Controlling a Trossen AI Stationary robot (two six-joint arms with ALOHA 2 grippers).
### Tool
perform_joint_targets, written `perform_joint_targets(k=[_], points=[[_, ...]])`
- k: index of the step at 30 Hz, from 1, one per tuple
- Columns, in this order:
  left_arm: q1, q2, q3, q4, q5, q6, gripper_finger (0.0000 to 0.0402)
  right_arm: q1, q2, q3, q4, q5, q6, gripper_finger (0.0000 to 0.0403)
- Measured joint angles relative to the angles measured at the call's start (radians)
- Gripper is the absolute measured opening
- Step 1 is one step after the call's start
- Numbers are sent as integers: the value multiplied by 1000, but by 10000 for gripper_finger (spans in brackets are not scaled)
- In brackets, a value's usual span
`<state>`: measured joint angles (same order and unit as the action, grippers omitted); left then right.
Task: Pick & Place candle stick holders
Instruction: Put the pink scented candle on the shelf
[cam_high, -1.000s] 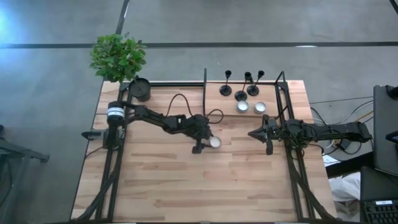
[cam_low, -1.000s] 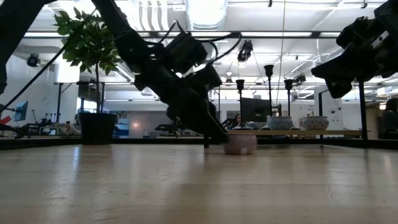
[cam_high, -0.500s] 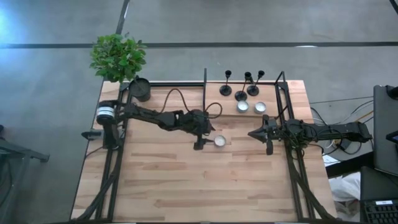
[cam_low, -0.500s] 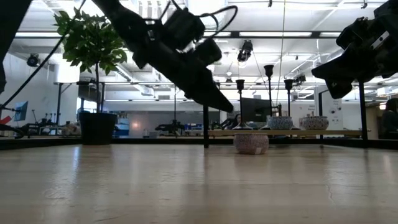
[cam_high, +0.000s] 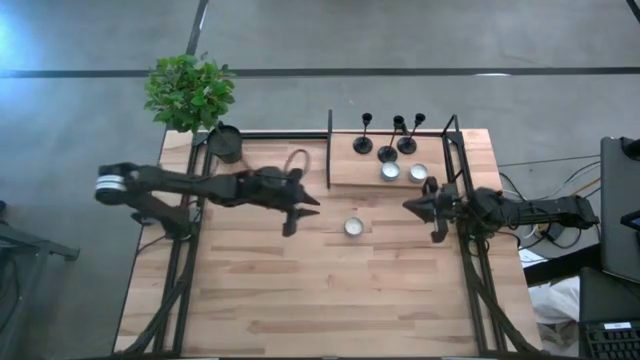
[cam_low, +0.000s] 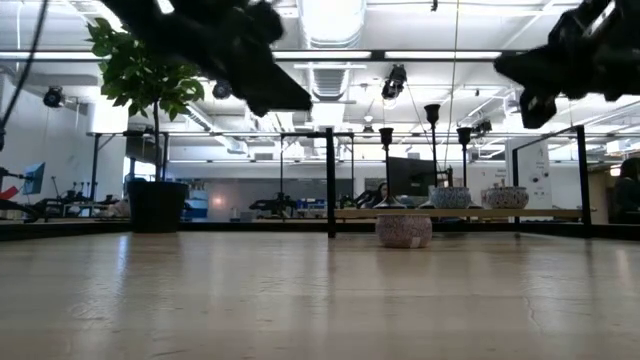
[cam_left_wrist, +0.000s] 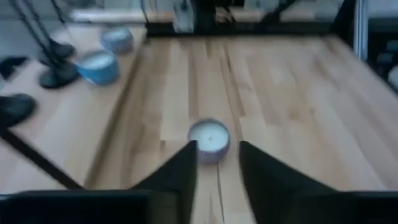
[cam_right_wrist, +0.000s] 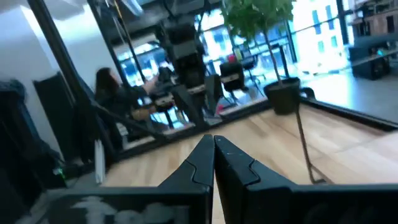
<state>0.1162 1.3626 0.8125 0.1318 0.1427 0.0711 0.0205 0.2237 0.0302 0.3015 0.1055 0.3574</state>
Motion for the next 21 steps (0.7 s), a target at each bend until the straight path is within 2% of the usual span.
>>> perform_joint_targets(k=[3, 5, 8, 13, 17, 21], points=[[0, -91, -113, 126, -12, -50, 53, 0, 20, 42, -42, -5, -17, 9], [0, -143, -191, 223, -14, -74, 15, 1, 44, 97, -144, -5, -69, 9], [0, -202, -291, 302, -50, -97, 8, 1, 103, 221, -360, -1, -142, 9], [0, -264, -420, 323, -69, -66, 5, 1, 260, 438, -662, 1, -133, 15], [0, -285, -489, 332, -68, -71, 6, -1, 409, 579, -719, 1, -129, 48], [0, -287, -531, 392, -67, -72, 5, -2, 555, 679, -742, 2, -129, 102]])
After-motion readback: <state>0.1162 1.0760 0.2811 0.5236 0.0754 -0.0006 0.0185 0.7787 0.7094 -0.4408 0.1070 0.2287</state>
